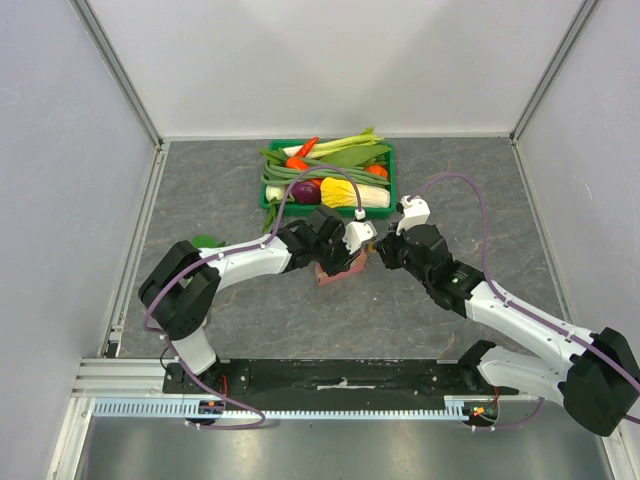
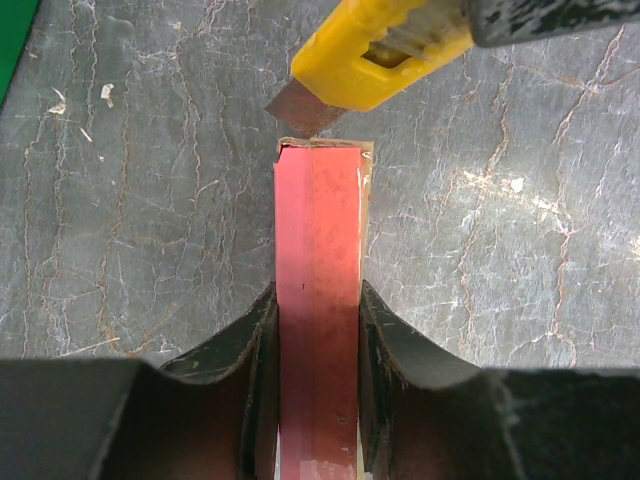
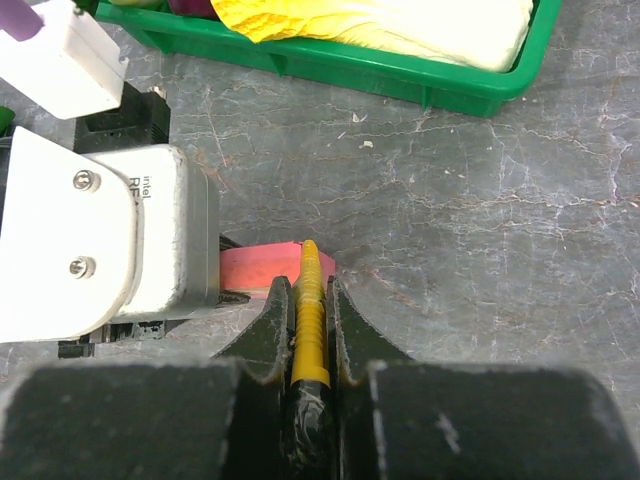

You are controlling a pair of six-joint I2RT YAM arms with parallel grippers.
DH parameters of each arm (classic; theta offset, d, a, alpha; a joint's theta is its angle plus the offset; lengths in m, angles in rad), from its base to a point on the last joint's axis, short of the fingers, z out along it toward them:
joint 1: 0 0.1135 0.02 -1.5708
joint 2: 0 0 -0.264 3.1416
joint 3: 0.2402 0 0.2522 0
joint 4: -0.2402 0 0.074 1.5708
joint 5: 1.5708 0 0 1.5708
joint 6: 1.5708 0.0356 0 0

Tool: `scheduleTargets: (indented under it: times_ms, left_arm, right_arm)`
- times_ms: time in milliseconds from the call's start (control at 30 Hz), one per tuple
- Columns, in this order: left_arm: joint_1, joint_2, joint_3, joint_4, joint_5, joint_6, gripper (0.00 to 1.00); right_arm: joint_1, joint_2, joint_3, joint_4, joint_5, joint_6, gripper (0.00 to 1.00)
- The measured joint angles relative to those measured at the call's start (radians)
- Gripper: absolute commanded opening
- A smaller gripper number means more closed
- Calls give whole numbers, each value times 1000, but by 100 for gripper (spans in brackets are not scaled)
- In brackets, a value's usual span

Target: Unpack the express box

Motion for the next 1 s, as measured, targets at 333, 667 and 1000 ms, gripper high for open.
scheduleTargets:
  times_ms: [333, 667, 1000]
  left_arm:
    - [0, 5, 10, -12, -6, -7, 11]
    - [-5, 19, 37, -44, -45, -40, 5]
    - [-7, 21, 44, -56, -52, -42, 4]
  right_arm:
    - [-2, 20, 0, 22, -40, -1, 0]
    - [-12, 32, -2, 42, -56, 17, 0]
    - [-15, 3, -10, 19, -74, 12, 0]
